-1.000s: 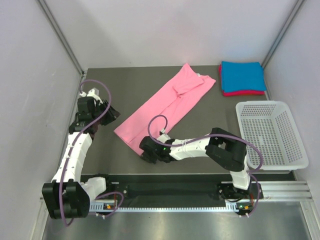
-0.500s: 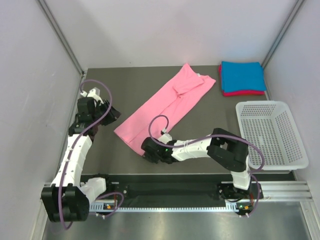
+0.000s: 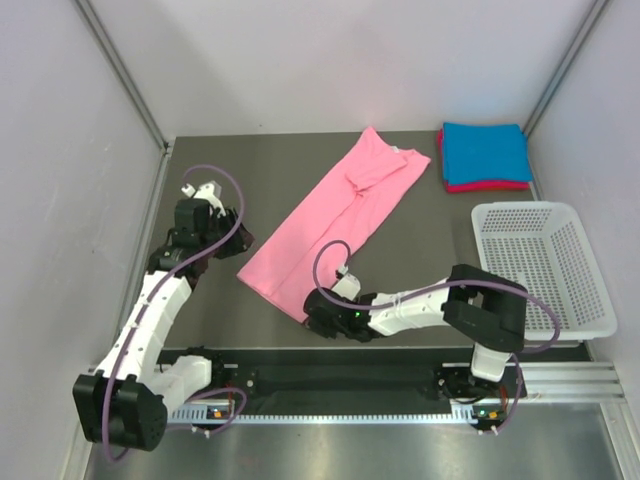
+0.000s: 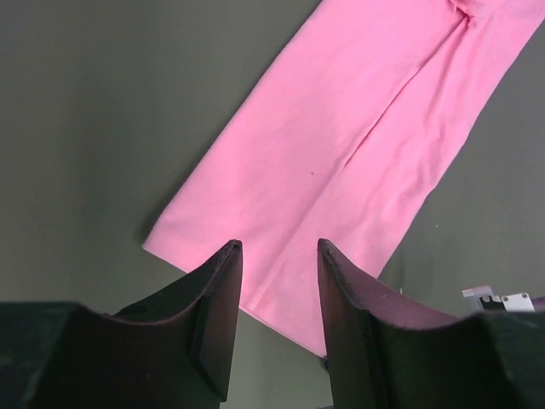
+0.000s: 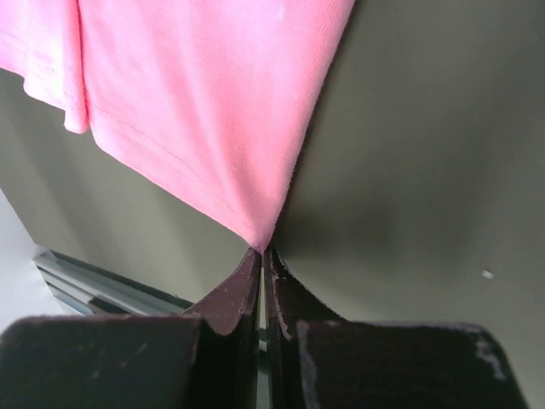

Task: Fold and stack the t-shirts
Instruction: Fold the tshirt

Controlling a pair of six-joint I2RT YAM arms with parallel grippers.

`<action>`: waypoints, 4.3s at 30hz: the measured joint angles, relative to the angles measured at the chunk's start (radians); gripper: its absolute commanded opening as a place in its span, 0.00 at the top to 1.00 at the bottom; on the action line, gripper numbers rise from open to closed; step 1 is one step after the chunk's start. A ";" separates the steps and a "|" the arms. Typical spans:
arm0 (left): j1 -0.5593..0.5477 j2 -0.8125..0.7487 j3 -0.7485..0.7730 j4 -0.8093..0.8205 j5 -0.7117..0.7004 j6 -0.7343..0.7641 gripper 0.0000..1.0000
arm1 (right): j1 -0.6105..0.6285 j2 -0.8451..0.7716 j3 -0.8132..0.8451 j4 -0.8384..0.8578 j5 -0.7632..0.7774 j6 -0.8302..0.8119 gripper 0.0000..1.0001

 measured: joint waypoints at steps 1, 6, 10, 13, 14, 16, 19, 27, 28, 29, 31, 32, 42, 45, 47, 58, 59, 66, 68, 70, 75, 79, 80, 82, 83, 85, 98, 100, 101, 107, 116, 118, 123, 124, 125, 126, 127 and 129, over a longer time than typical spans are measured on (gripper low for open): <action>0.000 0.000 0.000 -0.002 0.000 0.000 0.54 | 0.003 -0.012 -0.013 -0.002 0.003 -0.005 1.00; -0.016 0.002 -0.012 -0.012 0.005 0.003 0.54 | 0.018 -0.090 -0.086 -0.039 0.017 -0.024 1.00; -0.097 0.010 -0.041 -0.034 0.008 -0.005 0.53 | 0.036 -0.172 -0.154 -0.089 0.021 -0.026 1.00; -0.197 -0.002 -0.083 -0.043 0.012 -0.034 0.54 | 0.064 -0.236 -0.202 -0.139 0.029 -0.026 1.00; -0.226 -0.014 -0.100 -0.048 0.013 -0.049 0.54 | 0.079 -0.262 -0.218 -0.160 0.033 -0.026 1.00; -0.285 -0.047 -0.132 -0.051 -0.004 -0.081 0.54 | 0.103 -0.295 -0.237 -0.202 0.039 -0.026 1.00; -0.385 -0.073 -0.156 -0.051 -0.050 -0.128 0.55 | 0.146 -0.330 -0.284 -0.268 0.038 -0.025 1.00; -0.622 -0.015 -0.240 -0.023 -0.151 -0.245 0.54 | 0.211 -0.481 -0.340 -0.435 0.082 0.003 1.00; -0.633 -0.015 -0.260 -0.020 -0.151 -0.257 0.53 | 0.220 -0.499 -0.340 -0.455 0.089 0.006 1.00; -0.641 -0.016 -0.280 -0.013 -0.150 -0.266 0.53 | 0.233 -0.525 -0.342 -0.480 0.095 0.011 0.99; -0.645 -0.018 -0.314 -0.002 -0.149 -0.283 0.53 | 0.253 -0.568 -0.356 -0.513 0.086 0.016 0.85; -0.647 -0.021 -0.325 -0.002 -0.149 -0.287 0.52 | 0.260 -0.589 -0.367 -0.533 0.076 0.020 0.81; -0.646 -0.058 -0.348 0.024 -0.132 -0.301 0.50 | 0.268 -0.746 -0.373 -0.660 0.074 -0.011 0.58; -0.647 -0.059 -0.376 0.032 -0.121 -0.304 0.51 | 0.197 -0.796 -0.336 -0.680 0.080 -0.092 0.59; -0.647 -0.058 -0.394 0.035 -0.111 -0.307 0.52 | 0.065 -0.838 -0.305 -0.678 0.062 -0.195 0.59; -0.655 -0.043 -0.435 0.082 -0.084 -0.317 0.58 | -0.839 -0.696 0.004 -0.560 -0.224 -0.875 0.51; -0.656 -0.046 -0.440 0.086 -0.084 -0.320 0.59 | -0.883 -0.634 0.046 -0.544 -0.253 -0.919 0.51; -0.663 -0.060 -0.480 0.096 -0.069 -0.339 0.60 | -1.054 -0.151 0.373 -0.427 -0.451 -1.070 0.57; -0.666 -0.062 -0.480 0.095 -0.069 -0.341 0.61 | -1.073 -0.011 0.504 -0.403 -0.476 -1.094 0.58; -0.670 -0.071 -0.480 0.096 -0.068 -0.347 0.62 | -1.083 0.106 0.624 -0.401 -0.488 -1.111 0.58; -0.676 -0.138 -0.491 0.086 -0.070 -0.374 0.61 | -1.108 0.322 0.863 -0.410 -0.487 -1.134 0.53; -0.677 -0.214 -0.490 0.076 -0.076 -0.399 0.59 | -1.151 0.419 0.952 -0.408 -0.484 -1.135 0.51; -0.678 -0.229 -0.485 0.066 -0.084 -0.407 0.58 | -1.166 0.436 0.963 -0.405 -0.489 -1.133 0.52; -0.678 -0.248 -0.461 0.040 -0.097 -0.413 0.58 | -1.196 0.462 0.967 -0.395 -0.501 -1.128 0.54; -0.678 -0.253 -0.443 0.028 -0.106 -0.413 0.57 | -1.211 0.476 0.970 -0.389 -0.512 -1.126 0.56; -0.679 -0.258 -0.397 0.005 -0.131 -0.411 0.57 | -1.231 0.502 0.981 -0.373 -0.536 -1.126 0.59; -0.680 -0.210 -0.285 -0.001 -0.224 -0.381 0.57 | -1.255 0.637 1.058 -0.267 -0.653 -1.118 0.63; -0.680 -0.194 -0.285 -0.001 -0.224 -0.382 0.57 | -1.255 0.649 1.060 -0.236 -0.663 -1.104 0.63; -0.680 -0.188 -0.285 0.000 -0.224 -0.381 0.57 | -1.255 0.655 1.065 -0.222 -0.663 -1.096 0.63; -0.680 -0.155 -0.285 0.002 -0.238 -0.377 0.57 | -1.255 0.731 1.151 -0.155 -0.677 -1.036 0.73; -0.680 -0.109 -0.276 0.003 -0.276 -0.367 0.55 | -1.255 0.826 1.263 -0.113 -0.682 -0.983 1.00; -0.680 -0.093 -0.275 0.006 -0.277 -0.369 0.54 | -1.255 0.861 1.318 -0.111 -0.687 -0.973 1.00; -0.680 -0.027 -0.276 0.021 -0.270 -0.380 0.52 | -1.255 0.952 1.441 -0.071 -0.695 -0.940 0.97; -0.680 -0.012 -0.276 0.026 -0.265 -0.380 0.51 | -1.258 0.956 1.447 -0.064 -0.697 -0.932 0.93; -0.680 0.008 -0.276 0.031 -0.256 -0.381 0.51 | -1.260 0.958 1.449 -0.064 -0.699 -0.930 0.86; -0.680 0.028 -0.276 0.036 -0.243 -0.382 0.51 | -1.263 0.958 1.449 -0.065 -0.702 -0.929 0.84; -0.680 0.051 -0.276 0.040 -0.225 -0.382 0.50 | -1.266 0.958 1.449 -0.063 -0.705 -0.929 0.82; -0.680 0.087 -0.276 0.060 -0.187 -0.383 0.50 | -1.274 0.955 1.446 -0.061 -0.711 -0.930 0.71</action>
